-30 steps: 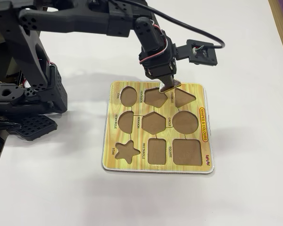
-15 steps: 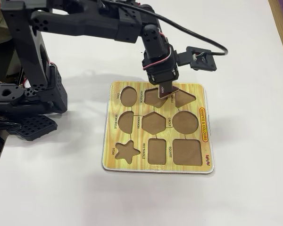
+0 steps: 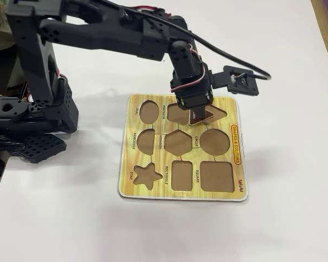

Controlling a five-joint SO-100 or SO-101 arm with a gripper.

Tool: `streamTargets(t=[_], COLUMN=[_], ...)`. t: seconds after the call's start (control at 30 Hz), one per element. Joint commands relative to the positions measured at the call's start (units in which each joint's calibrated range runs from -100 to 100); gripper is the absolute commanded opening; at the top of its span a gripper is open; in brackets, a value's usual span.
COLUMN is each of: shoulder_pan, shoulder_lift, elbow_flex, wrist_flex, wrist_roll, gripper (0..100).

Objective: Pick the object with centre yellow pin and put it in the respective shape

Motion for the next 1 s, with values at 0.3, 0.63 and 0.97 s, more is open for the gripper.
streamTargets(t=[0.3, 0.63, 0.97], shoulder_pan=[-2.88, -6.11, -4.54], shoulder_lift=[4.09, 6.85, 7.02], elbow_flex=[-10.61, -12.77, -12.77], wrist_flex=[-0.82, -0.82, -0.82], wrist_roll=[0.06, 0.16, 4.19], gripper=[5, 4, 5])
